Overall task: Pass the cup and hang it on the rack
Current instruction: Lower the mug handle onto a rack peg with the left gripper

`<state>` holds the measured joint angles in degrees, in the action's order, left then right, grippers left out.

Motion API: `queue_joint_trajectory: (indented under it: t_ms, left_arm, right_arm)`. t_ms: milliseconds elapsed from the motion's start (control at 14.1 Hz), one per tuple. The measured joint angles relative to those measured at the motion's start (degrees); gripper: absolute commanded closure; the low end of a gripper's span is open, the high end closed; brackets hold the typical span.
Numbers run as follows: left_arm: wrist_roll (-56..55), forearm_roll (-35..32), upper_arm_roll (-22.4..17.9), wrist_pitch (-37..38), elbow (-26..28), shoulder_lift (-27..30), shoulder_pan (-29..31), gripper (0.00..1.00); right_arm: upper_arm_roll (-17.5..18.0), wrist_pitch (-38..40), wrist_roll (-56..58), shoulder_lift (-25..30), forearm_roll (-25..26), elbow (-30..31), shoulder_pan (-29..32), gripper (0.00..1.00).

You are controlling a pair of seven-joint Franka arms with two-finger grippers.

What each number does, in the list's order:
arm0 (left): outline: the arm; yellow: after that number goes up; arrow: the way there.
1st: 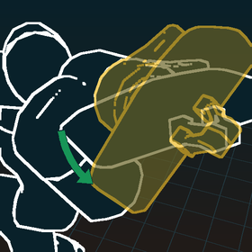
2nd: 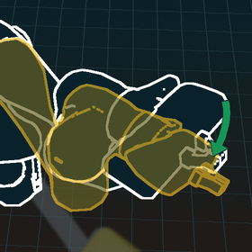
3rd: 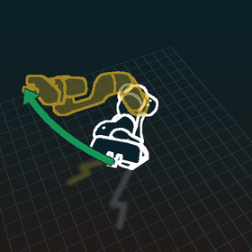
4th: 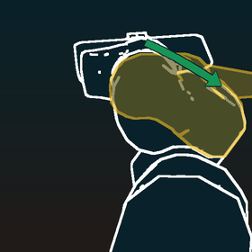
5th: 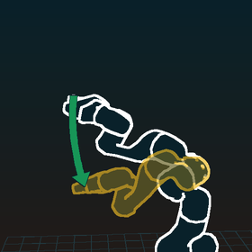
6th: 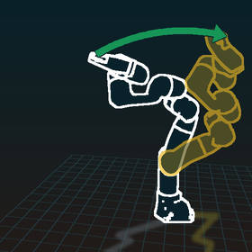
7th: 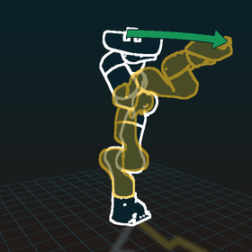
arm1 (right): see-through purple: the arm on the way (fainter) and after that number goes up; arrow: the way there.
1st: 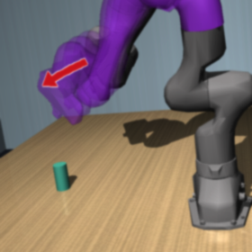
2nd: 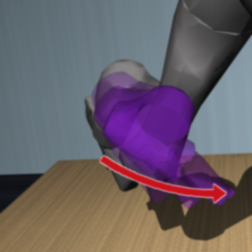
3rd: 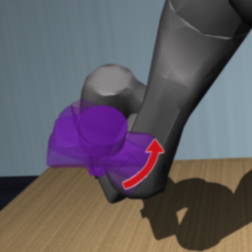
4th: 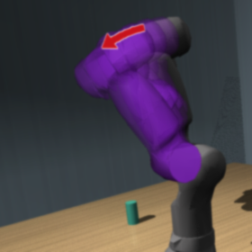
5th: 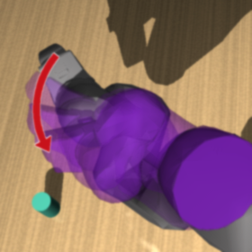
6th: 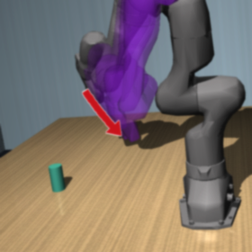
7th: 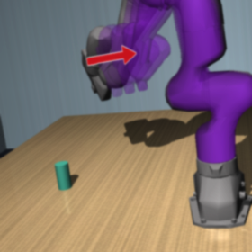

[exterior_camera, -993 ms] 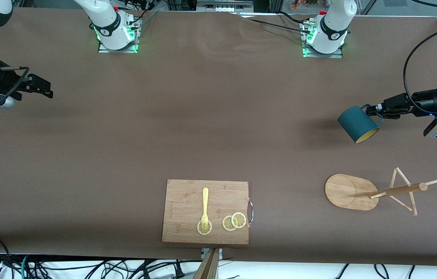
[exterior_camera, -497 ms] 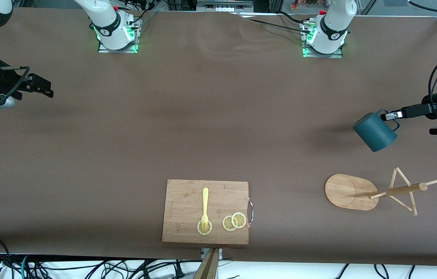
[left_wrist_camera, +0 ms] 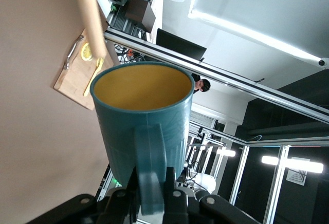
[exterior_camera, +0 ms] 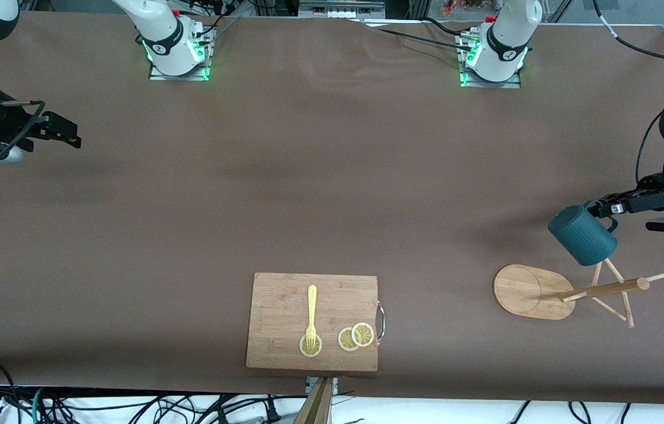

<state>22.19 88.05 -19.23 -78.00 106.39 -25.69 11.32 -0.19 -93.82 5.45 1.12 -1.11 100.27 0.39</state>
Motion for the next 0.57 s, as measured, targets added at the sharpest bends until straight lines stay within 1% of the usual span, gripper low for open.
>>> queue_joint_trajectory:
  t_ms: [284, 568]
  left_arm:
    - [-0.1, 3.1, 0.0, 1.7, -3.2, -4.1, 0.3, 1.00]
    - [0.0, 5.0, -0.1, 5.0, -5.8, -8.4, 2.2, 1.00]
  right_arm:
    - [0.0, 0.1, 0.0, 0.0, -0.3, 0.0, 0.0, 0.00]
    - [0.0, 0.1, 0.0, 0.0, -0.3, 0.0, 0.0, 0.00]
